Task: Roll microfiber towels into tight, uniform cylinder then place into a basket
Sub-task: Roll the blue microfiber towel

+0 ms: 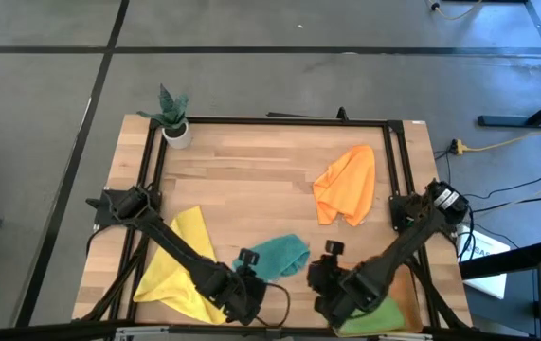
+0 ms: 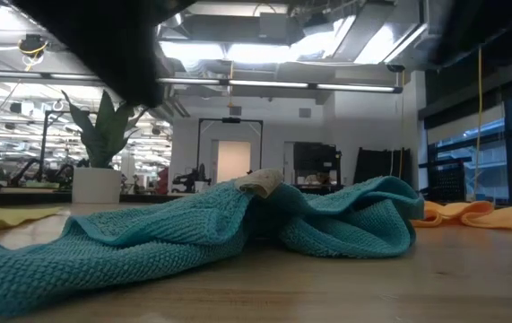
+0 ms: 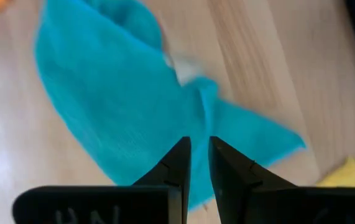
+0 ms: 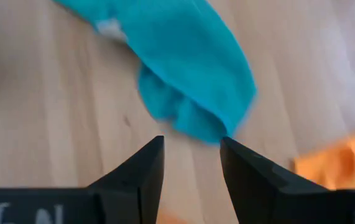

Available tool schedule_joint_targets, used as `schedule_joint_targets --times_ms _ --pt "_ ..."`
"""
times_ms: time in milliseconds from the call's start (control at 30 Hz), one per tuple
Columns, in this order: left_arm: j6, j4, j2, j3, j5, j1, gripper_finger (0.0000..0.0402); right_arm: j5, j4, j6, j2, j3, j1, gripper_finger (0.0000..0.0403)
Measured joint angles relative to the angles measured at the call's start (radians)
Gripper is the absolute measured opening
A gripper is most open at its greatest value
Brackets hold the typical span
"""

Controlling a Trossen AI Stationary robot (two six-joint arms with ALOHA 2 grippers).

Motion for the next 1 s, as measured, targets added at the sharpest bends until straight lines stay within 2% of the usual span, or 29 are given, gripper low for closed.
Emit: schedule_joint_targets --times_ms 67,167,267,367,633,800,1000 --pt "-0.022 0.025 0.000 -0.032 0.000 -0.020 0.0047 -0.025 0.078 -0.092 0.000 0.000 -0.024 0.0158" --pt "0.003 0.157 0.000 -0.091 0.003 -0.038 0.0047 -0.034 0.177 -0.193 0.000 0.000 -0.054 0.0158" --pt "0.058 0.296 0.000 -0.154 -0.004 -0.036 0.0047 -0.034 0.235 -0.255 0.000 0.000 -0.078 0.0158" --pt "0.073 0.335 0.000 -0.200 -0.049 -0.027 0.0047 -0.037 0.270 -0.283 0.000 0.000 -0.098 0.0158" --pt "0.107 0.432 0.000 -0.257 -0.063 0.004 0.0047 -0.080 0.281 -0.282 0.000 0.000 -0.109 0.0158" --pt "0.106 0.478 0.000 -0.290 -0.007 0.028 0.0047 -0.123 0.279 -0.284 0.000 0.000 -0.108 0.0158" --pt "0.103 0.494 0.000 -0.306 -0.004 0.051 0.0047 -0.132 0.272 -0.286 0.000 -0.001 -0.105 0.0158"
